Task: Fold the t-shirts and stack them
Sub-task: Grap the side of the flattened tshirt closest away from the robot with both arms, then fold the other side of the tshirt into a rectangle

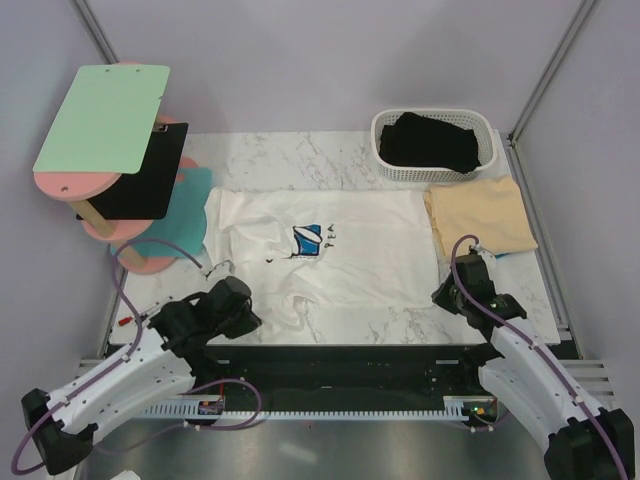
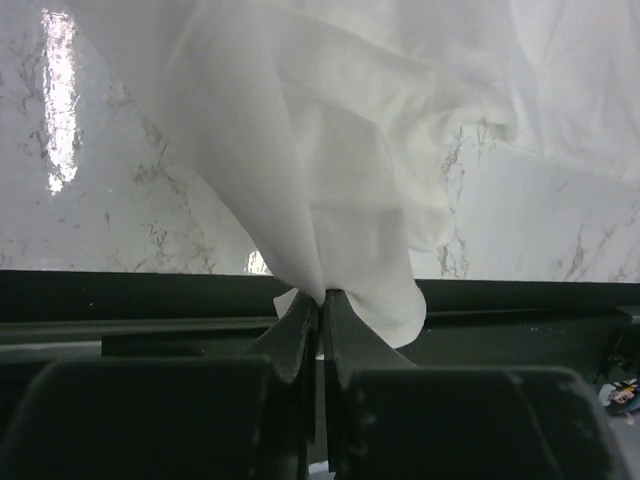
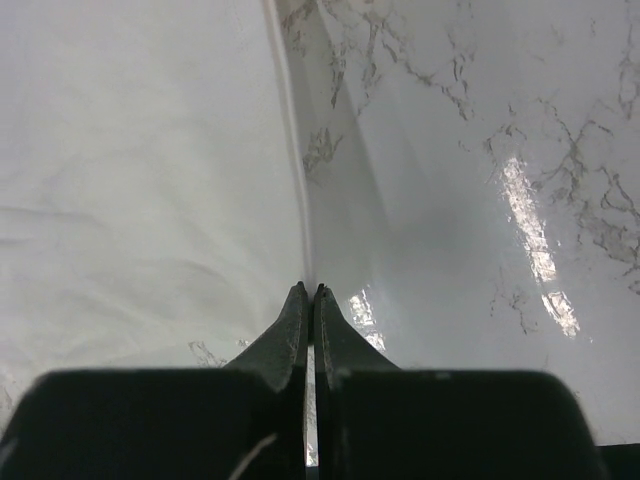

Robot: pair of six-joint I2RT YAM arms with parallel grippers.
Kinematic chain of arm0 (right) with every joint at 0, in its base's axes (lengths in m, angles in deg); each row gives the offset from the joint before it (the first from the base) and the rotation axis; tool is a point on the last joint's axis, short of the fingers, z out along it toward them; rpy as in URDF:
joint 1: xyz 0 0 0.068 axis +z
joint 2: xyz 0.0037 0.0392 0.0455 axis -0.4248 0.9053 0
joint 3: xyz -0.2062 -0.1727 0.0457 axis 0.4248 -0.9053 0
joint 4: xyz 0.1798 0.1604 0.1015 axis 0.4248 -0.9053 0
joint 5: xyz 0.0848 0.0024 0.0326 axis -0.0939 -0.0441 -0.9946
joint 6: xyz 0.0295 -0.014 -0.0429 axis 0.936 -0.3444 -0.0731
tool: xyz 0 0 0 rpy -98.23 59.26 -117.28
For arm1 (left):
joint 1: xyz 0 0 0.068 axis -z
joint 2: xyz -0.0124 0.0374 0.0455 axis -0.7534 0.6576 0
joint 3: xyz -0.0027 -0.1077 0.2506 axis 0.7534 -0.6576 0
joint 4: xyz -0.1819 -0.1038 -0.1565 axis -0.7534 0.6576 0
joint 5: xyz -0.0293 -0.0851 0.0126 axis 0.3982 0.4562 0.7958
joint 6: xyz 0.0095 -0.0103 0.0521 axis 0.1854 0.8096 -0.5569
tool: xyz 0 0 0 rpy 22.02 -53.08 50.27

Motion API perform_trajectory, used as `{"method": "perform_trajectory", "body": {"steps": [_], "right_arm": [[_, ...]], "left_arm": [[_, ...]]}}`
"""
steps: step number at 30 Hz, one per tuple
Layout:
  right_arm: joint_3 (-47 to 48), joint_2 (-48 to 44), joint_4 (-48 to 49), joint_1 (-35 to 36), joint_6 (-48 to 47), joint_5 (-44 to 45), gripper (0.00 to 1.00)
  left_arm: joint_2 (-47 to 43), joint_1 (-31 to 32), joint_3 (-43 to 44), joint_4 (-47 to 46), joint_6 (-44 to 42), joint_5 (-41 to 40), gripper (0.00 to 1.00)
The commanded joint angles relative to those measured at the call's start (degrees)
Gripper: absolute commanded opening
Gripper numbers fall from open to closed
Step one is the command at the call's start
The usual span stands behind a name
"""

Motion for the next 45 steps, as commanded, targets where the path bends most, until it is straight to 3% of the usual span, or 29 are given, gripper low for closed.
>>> {"method": "perform_trajectory", "body": {"steps": [1, 6, 15, 29, 35, 45], "right_arm": [[2.6, -2.4, -3.3, -0.3, 0.4, -0.8, 0.0], [4.7, -3.0, -3.7, -0.2, -0.3, -0.7, 0.0], [10.5, 0.6, 0.3, -0.2, -2.7, 2.4, 0.0], [18.3, 22.5, 15.2, -0.2, -6.7, 5.6, 0.0], [21.4, 31.1, 19.5, -0.3, -8.8, 4.7, 0.0], [28.9, 44.0, 22.5, -0.7, -11.8, 5.8, 0.0]], "left_arm": [[-3.6, 0.3, 8.7, 9.3, 2.9, -1.5, 0.02], [-4.7, 0.3, 14.8, 14.7, 2.7, -6.6, 0.02], [0.2, 0.3, 19.3, 13.0, 2.2, -14.1, 0.02], [17.4, -0.4, 28.9, 3.1, -6.1, -25.4, 0.02], [28.2, -4.9, 33.6, 0.6, -13.4, -21.5, 0.02], [36.2, -17.4, 35.2, -7.1, -23.4, -11.7, 0.02]]}}
